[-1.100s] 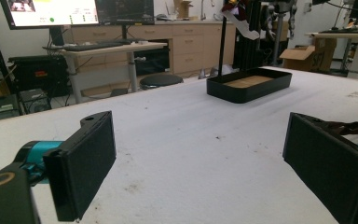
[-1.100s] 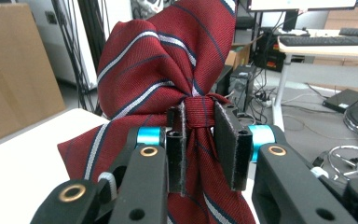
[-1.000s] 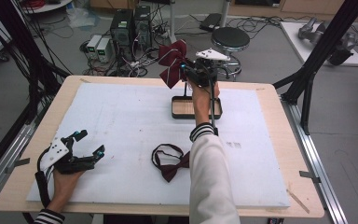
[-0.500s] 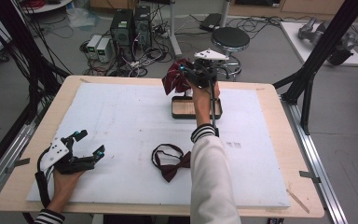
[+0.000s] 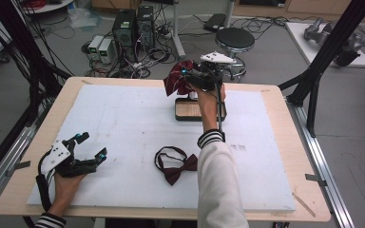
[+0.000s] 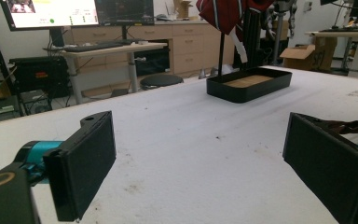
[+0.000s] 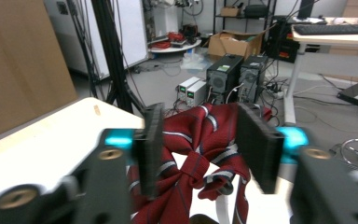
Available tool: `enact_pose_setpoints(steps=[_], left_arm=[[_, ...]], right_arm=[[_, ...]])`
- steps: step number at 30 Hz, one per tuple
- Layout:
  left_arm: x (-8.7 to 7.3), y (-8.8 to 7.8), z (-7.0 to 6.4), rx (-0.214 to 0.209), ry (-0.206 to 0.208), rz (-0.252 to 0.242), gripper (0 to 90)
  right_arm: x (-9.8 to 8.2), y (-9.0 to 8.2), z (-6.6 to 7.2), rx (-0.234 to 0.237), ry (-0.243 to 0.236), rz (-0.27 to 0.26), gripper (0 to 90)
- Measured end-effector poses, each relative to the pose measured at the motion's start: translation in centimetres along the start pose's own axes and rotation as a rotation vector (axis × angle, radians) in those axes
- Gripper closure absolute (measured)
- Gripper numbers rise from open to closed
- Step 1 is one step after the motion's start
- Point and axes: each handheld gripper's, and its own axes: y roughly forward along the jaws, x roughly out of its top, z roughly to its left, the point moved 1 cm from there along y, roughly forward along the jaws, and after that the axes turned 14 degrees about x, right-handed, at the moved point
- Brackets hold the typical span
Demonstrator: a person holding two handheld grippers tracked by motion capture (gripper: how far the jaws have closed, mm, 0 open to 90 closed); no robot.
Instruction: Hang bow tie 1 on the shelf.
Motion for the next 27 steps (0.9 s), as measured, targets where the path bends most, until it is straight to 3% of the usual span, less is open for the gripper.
enact_pose_setpoints(steps=[5, 9, 18, 24, 27], left_arm=[[0.0, 0.0, 0.0, 0.002, -0.001, -0.005, 9.8], [0.0, 0.0, 0.0, 0.001, 0.005, -0.003, 9.8], [0.0, 0.0, 0.0, 0.001, 0.006, -0.001, 9.8], [0.0, 0.0, 0.0, 0.000, 0.004, -0.004, 9.8], [0.0, 0.0, 0.0, 0.000, 0.005, -0.003, 9.8]], right_arm=[[-0.1, -0.7, 0.1, 0.006, -0.007, 0.001, 34.7], [0.2, -1.1, 0.2, 0.010, -0.009, -0.016, 30.3], [0.6, -2.2, 1.2, 0.041, -0.047, 0.017, 20.1], [1.4, -4.3, 2.7, 0.081, -0.085, 0.015, 17.3], [1.2, -5.8, 3.2, 0.079, -0.114, -0.012, 17.4]])
